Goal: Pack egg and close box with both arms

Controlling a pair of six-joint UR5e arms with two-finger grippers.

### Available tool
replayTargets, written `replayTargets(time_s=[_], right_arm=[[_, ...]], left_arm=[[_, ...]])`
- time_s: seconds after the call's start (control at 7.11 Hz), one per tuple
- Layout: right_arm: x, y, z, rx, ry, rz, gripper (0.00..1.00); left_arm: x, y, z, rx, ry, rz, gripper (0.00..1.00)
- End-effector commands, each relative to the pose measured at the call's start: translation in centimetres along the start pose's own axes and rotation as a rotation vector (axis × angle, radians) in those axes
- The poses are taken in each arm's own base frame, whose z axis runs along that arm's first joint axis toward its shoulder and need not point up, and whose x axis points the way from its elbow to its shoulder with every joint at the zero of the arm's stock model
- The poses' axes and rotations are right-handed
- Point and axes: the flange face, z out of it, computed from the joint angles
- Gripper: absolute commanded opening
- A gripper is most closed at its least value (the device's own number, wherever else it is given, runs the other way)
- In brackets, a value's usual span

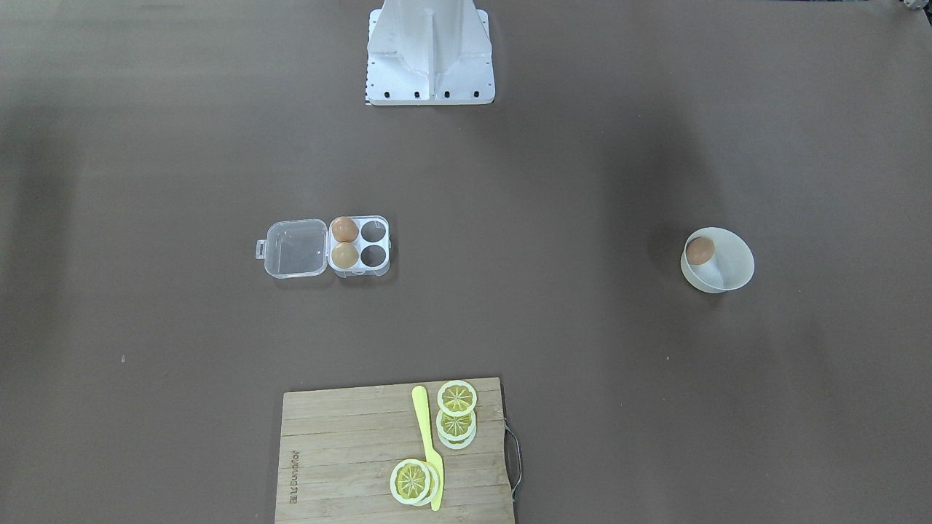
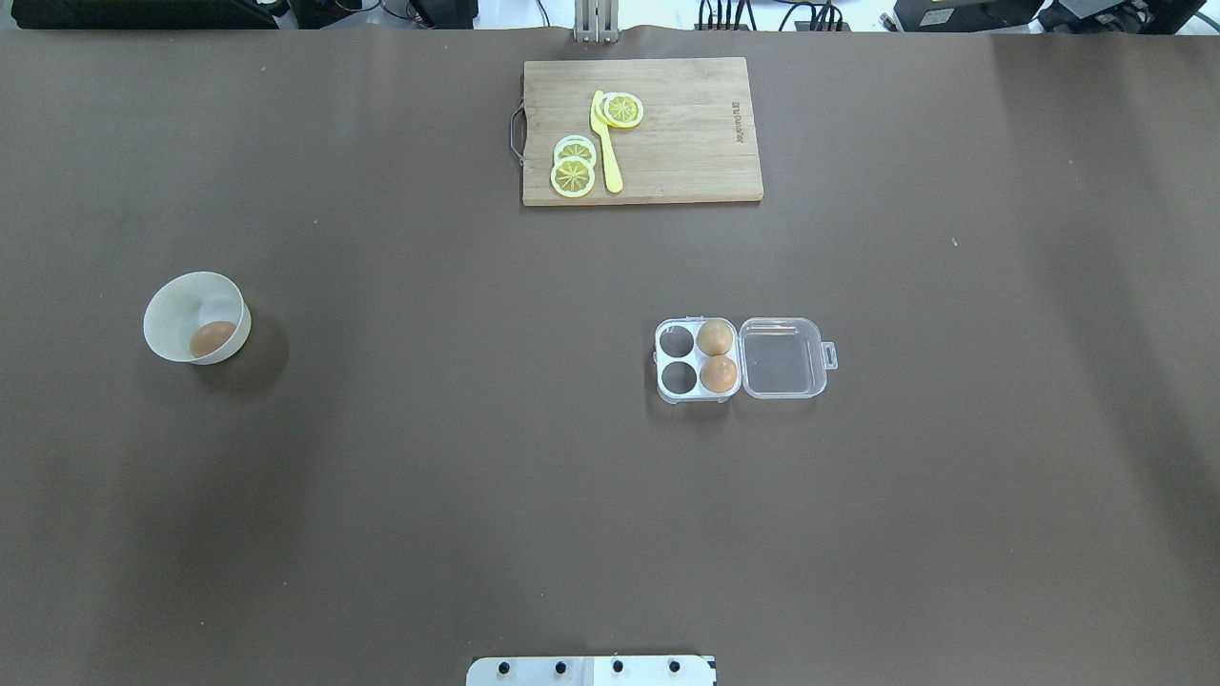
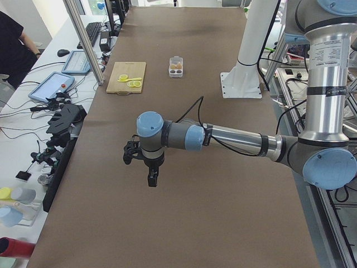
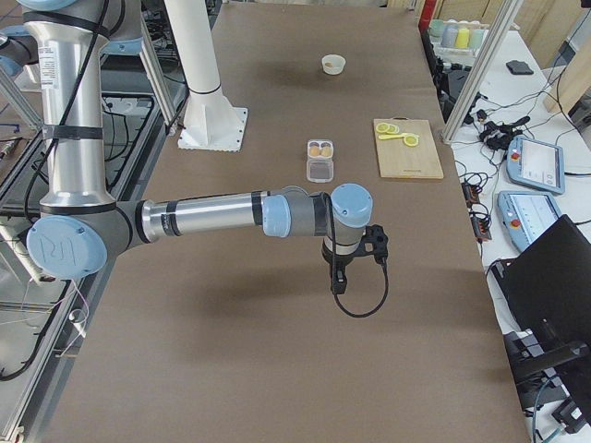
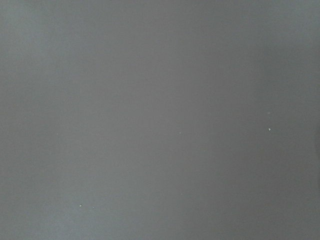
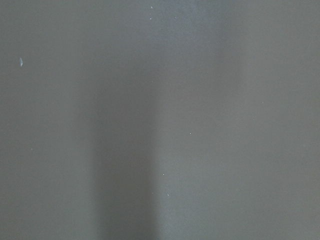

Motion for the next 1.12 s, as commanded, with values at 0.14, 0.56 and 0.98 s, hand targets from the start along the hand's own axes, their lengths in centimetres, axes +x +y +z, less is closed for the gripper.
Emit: replayTargets(time_s=[0.14, 0.56, 0.98], right_arm=[[-0.1, 0.2, -0.1, 0.001, -0.007, 0.000, 1.00], [-0.3, -0.3, -0.3, 0.008, -0.005, -0.005, 1.00], [-0.4, -0.2, -0.3, 0.006, -0.010, -0.003, 1.00]], left_arm=[[0.1, -0.2, -0.2, 0.005, 0.001, 0.002, 0.98], [0.7, -0.9, -0.9, 0.021, -0.005, -0.051, 0.98], [0.6, -1.4, -0.7, 0.018, 0.001, -0.085, 0.98]])
